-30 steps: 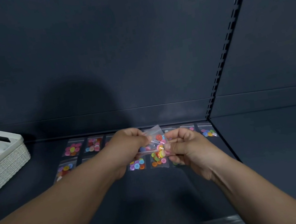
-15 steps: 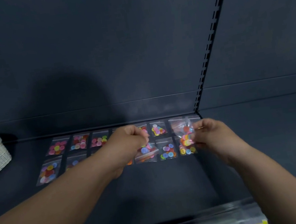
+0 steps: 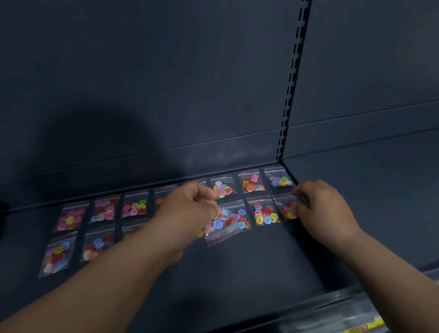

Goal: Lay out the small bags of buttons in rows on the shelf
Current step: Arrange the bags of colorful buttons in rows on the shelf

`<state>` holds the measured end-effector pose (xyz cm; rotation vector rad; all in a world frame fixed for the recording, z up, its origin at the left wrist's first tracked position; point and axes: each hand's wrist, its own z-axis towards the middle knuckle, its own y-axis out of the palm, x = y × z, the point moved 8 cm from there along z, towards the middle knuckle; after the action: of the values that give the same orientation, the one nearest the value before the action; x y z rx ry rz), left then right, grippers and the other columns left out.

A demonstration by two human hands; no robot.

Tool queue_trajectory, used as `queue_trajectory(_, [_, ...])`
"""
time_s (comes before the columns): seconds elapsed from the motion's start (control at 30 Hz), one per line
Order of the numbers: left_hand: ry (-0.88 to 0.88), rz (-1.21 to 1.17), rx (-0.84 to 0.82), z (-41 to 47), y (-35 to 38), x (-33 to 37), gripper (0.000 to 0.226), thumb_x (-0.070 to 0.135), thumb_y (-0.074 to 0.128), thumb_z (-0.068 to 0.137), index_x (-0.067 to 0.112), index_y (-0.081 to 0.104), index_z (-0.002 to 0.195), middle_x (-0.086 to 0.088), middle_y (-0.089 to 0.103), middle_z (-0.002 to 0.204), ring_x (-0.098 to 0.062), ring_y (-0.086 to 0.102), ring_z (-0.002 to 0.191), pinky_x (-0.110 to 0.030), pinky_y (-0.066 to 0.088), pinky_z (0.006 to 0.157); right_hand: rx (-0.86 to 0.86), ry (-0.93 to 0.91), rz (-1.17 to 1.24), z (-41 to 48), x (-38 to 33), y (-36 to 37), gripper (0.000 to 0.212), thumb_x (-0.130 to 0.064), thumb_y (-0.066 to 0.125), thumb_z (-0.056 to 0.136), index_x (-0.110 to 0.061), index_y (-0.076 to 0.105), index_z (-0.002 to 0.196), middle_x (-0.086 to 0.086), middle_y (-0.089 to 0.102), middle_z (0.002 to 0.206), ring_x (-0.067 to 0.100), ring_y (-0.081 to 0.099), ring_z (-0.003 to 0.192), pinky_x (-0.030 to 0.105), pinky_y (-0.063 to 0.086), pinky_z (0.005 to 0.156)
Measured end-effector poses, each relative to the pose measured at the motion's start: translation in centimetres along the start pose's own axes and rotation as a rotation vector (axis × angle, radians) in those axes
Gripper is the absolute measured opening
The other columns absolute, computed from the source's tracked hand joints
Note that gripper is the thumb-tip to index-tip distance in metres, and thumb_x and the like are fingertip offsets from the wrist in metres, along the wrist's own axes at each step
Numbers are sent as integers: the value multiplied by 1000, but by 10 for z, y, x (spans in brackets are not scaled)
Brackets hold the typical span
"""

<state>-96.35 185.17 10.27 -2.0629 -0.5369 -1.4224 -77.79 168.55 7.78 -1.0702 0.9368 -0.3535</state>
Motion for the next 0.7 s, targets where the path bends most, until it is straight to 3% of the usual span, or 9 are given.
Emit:
queue_trajectory(0.1, [4,-6,2,1,0,-1,21,-6,60,82,15,61,86,-4,61,90,-12,53,64,-24,44,59,-14,-163,-91,-8,-15,9,15,-11,56,90,-11,68,98,9,61,103,29,50,97,32,45,77])
queue_trajectory(0.17, [8,7,9,0,0,0,20,-5,60,83,15,61,87,-4,61,90,-11,53,63,-20,43,53,-32,-172,-129,-9,-12,16,16,-12,53,91,-9,69,92,8,62,102,28,50,93,35,47,77])
queue_trajectory(0.33, [9,37,18,0,-2,1,23,-5,58,83,16,62,90,-1,62,92,-11,54,68,-13,38,40,-17,-173,-136,-4,-7,15,18,-13,52,92,-11,70,95,7,63,106,28,50,94,34,46,79])
queue_trajectory(0.5, [4,12,14,0,-4,1,31,-10,59,79,19,61,88,-3,61,97,-14,59,77,-19,45,51,-6,-171,-100,-5,-13,10,19,-16,55,92,-12,69,105,8,62,111,30,50,98,31,44,81])
queue_trajectory(0.6, [4,-4,16,-1,-6,2,33,-12,60,77,18,62,90,-5,58,93,-18,58,77,-15,42,44,17,-149,150,-7,-39,-5,15,-17,58,91,-14,68,102,1,62,101,21,55,95,24,41,79])
queue_trajectory(0.67, [-3,-77,17,-4,-7,5,33,-15,58,78,15,62,90,-4,52,86,-16,54,72,-15,44,44,-153,-54,513,-12,-65,-2,7,-19,59,91,-16,66,93,-3,62,86,11,58,81,22,44,73])
queue_trajectory(0.7, [-14,-124,21,-4,-9,5,32,-15,58,79,14,63,91,-4,53,87,-16,56,75,-18,51,53,-294,2,711,-18,-80,5,6,-19,60,91,-16,65,90,-4,63,83,8,58,76,21,46,71])
